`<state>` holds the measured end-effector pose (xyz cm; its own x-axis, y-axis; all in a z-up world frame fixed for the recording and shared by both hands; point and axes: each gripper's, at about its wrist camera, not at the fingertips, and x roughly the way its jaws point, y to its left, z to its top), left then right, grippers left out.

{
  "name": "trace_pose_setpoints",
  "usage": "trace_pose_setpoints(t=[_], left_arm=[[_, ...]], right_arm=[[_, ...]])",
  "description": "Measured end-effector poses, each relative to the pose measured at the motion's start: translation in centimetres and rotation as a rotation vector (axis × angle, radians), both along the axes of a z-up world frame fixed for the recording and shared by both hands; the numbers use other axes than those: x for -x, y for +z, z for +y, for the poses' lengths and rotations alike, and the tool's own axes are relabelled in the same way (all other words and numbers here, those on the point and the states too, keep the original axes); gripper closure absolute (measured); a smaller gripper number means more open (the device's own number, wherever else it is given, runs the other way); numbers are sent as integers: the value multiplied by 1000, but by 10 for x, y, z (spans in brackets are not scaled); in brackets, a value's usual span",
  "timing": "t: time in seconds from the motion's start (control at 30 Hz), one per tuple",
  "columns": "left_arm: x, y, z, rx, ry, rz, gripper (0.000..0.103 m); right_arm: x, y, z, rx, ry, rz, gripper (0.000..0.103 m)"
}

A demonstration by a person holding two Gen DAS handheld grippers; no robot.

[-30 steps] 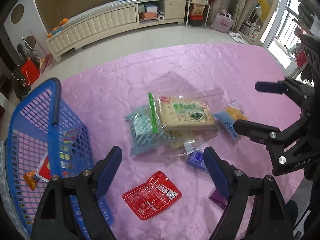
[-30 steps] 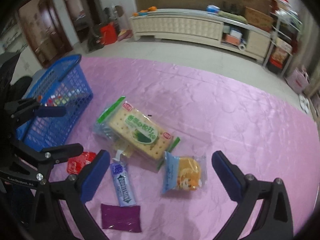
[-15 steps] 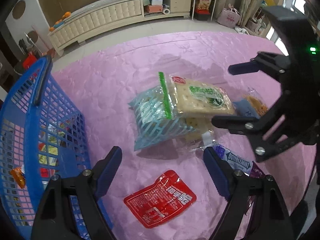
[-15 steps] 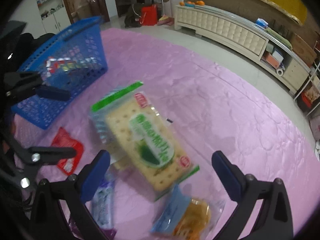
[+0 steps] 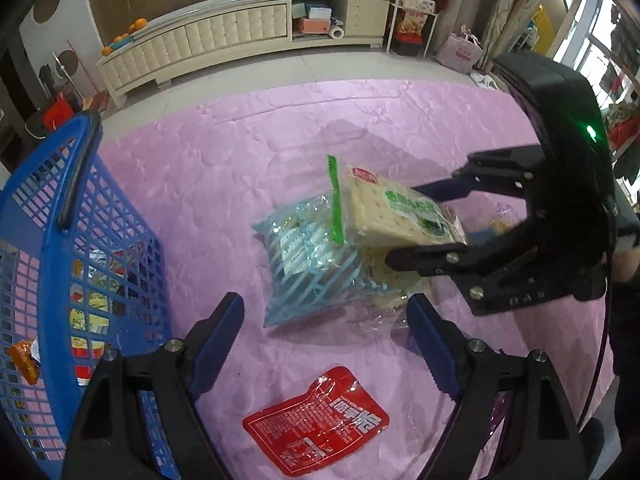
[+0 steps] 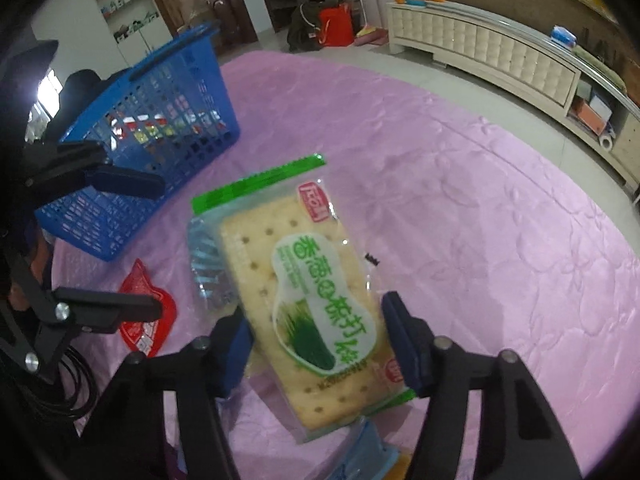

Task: Organize snacks
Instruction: 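Grasp the green-labelled cracker pack with the right gripper while the left grasps the blue-striped pack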

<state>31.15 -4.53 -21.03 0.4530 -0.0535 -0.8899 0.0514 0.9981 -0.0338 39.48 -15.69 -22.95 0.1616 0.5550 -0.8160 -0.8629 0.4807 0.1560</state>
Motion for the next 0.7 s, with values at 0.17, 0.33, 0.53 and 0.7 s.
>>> trace_pose_setpoints(t=[0.17, 0.33, 0.53, 0.7], left_arm=[[0, -1, 6, 47, 32, -17, 21], [-9, 1, 8, 74, 45, -14, 21], [-26, -2, 18, 76, 100, -7, 21], [-41, -12, 26, 80, 134, 19, 21]], right_arm=[[6, 7, -12, 14, -136, 21, 37], [12, 21, -34, -65, -291, 68, 37], [20, 26, -52, -91, -422, 79, 37], [19, 20, -62, -123, -461, 136, 37]])
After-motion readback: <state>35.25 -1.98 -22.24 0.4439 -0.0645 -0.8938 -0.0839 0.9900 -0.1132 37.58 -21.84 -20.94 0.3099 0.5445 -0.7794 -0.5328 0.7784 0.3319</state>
